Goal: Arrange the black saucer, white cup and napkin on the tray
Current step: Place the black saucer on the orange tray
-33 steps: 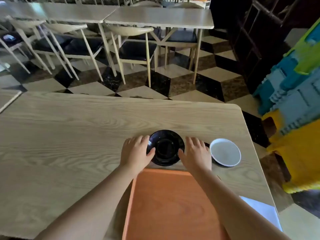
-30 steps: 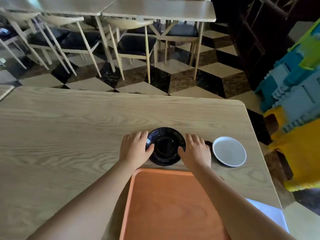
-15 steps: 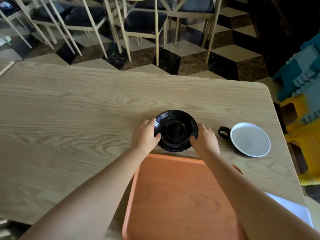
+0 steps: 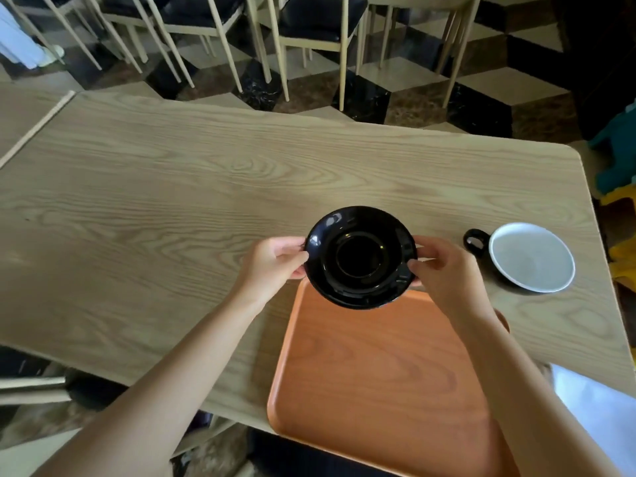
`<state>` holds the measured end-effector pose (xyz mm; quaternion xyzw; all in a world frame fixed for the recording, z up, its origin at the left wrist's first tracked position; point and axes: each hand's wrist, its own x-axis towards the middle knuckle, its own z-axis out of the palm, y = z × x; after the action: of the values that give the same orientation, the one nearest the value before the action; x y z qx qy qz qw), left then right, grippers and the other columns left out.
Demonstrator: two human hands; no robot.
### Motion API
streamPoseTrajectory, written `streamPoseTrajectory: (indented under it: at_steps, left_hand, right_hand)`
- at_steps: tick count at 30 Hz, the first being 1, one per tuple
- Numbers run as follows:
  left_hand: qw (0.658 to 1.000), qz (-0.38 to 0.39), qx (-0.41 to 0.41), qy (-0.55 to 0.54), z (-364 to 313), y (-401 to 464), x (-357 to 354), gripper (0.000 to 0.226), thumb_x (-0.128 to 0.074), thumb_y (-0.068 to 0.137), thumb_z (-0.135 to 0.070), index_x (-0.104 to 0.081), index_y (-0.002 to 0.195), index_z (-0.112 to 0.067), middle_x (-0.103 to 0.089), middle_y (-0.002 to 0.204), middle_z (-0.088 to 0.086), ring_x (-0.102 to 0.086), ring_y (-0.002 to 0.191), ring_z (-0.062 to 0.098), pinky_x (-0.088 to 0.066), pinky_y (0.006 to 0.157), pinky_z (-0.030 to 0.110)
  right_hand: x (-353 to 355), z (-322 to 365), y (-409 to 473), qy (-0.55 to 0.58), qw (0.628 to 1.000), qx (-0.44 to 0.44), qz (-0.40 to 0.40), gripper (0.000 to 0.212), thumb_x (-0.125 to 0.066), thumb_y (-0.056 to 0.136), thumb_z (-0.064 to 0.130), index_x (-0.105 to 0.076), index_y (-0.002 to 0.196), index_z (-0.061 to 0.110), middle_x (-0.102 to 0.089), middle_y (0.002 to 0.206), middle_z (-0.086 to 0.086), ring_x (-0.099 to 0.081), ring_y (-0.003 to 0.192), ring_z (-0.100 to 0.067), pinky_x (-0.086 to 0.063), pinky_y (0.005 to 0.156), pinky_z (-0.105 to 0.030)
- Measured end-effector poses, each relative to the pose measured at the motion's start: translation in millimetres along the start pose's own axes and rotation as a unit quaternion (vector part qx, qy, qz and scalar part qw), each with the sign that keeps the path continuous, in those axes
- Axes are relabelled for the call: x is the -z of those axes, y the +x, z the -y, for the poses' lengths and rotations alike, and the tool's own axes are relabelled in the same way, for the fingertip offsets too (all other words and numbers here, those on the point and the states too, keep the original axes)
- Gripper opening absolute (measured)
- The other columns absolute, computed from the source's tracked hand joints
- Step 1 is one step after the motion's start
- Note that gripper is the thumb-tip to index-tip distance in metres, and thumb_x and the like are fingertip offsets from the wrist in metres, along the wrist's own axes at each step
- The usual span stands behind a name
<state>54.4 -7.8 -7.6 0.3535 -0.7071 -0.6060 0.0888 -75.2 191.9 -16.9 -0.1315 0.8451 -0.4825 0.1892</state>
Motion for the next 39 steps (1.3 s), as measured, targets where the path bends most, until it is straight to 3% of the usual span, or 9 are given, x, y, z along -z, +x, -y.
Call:
streamPoseTrajectory:
  at_steps: [5,10,17,21,23,27,32,37,39]
  left_hand:
    - [1.000,0.017,0.017,0.003,18.7,-42.5,13.9,0.029,-0.058,0.085,0.007,-0.065,0.103,-0.013,-0.067,0.082,-0.002,-0.065,0.060,0.002,-0.055,0.057,0.016]
    - [0.998,-0.003,0.044,0.034,42.8,-62.5,18.5,0.029,-0.062,0.082,0.001,-0.069,0.102,-0.019,-0.069,0.080,-0.008,-0.067,0.065,0.012,-0.057,0.063,0.022]
    - [0.993,-0.016,0.054,0.104,54.9,-64.4,19.4,0.031,-0.065,0.080,-0.001,-0.067,0.109,-0.013,-0.066,0.077,0.001,-0.062,0.052,0.007,-0.057,0.056,0.020]
    - [0.988,-0.007,0.049,0.144,55.3,-59.3,17.7,0.031,-0.065,0.079,-0.001,-0.066,0.109,-0.011,-0.067,0.080,0.000,-0.067,0.056,0.015,-0.055,0.051,0.019]
    - [0.983,0.003,0.049,0.175,53.1,-56.0,17.7,0.030,-0.066,0.079,-0.002,-0.066,0.107,-0.011,-0.067,0.082,0.000,-0.070,0.058,0.017,-0.055,0.052,0.021]
    - [0.971,0.038,0.065,0.225,44.8,-47.0,18.1,0.021,-0.064,0.078,-0.001,-0.065,0.096,-0.011,-0.070,0.077,0.001,-0.070,0.055,0.014,-0.055,0.051,0.022]
    - [0.965,0.060,0.096,0.236,42.9,-37.0,21.3,0.017,-0.064,0.074,-0.001,-0.065,0.088,-0.010,-0.071,0.073,0.004,-0.071,0.059,0.017,-0.052,0.053,0.022]
    - [0.964,0.066,0.095,0.238,42.7,-40.9,22.1,0.018,-0.066,0.077,-0.006,-0.065,0.095,-0.009,-0.070,0.074,0.002,-0.069,0.063,0.016,-0.057,0.064,0.029]
    - [0.952,0.055,0.070,0.293,36.3,-42.9,19.9,0.012,-0.064,0.080,-0.014,-0.066,0.092,-0.012,-0.069,0.076,-0.003,-0.068,0.063,0.013,-0.054,0.066,0.030]
  right_hand:
    - [-8.6,-12.4,-50.5,0.037,0.999,-0.026,0.025,0.038,-0.062,0.077,-0.002,-0.066,0.102,0.026,-0.073,0.087,-0.002,-0.069,0.064,-0.020,-0.056,0.073,-0.043]
    - [-19.5,-29.4,-74.8,0.047,0.997,-0.048,0.035,0.043,-0.059,0.075,-0.007,-0.067,0.103,0.026,-0.073,0.086,0.002,-0.069,0.062,-0.014,-0.054,0.069,-0.033]
    - [-30.1,-40.0,-86.3,0.074,0.993,-0.070,0.055,0.047,-0.053,0.077,-0.011,-0.067,0.099,0.028,-0.073,0.085,0.000,-0.071,0.064,-0.016,-0.059,0.067,-0.039]
    - [-29.8,-38.0,-84.1,0.065,0.994,-0.073,0.052,0.050,-0.053,0.077,-0.009,-0.066,0.092,0.037,-0.073,0.085,-0.002,-0.071,0.064,-0.016,-0.059,0.070,-0.042]
    - [-29.7,-37.7,-81.6,0.058,0.994,-0.077,0.054,0.047,-0.052,0.077,-0.007,-0.067,0.096,0.033,-0.073,0.086,-0.001,-0.070,0.062,-0.015,-0.058,0.072,-0.045]
    - [-29.5,-37.3,-79.0,0.068,0.992,-0.088,0.054,0.051,-0.053,0.076,-0.006,-0.065,0.086,0.042,-0.073,0.085,-0.002,-0.071,0.064,-0.018,-0.059,0.072,-0.046]
    - [-27.2,-35.6,-76.8,0.066,0.990,-0.100,0.072,0.044,-0.053,0.077,-0.005,-0.066,0.097,0.032,-0.073,0.085,-0.002,-0.071,0.067,-0.018,-0.059,0.073,-0.041]
    - [-18.0,-30.7,-72.1,-0.033,0.990,-0.068,0.121,0.036,-0.060,0.078,0.007,-0.062,0.104,0.030,-0.070,0.087,0.002,-0.067,0.077,-0.017,-0.047,0.070,-0.024]
    - [-9.8,-28.3,-69.2,-0.081,0.986,-0.053,0.136,0.033,-0.061,0.080,0.014,-0.061,0.111,0.026,-0.069,0.092,0.002,-0.063,0.084,-0.016,-0.042,0.064,-0.014]
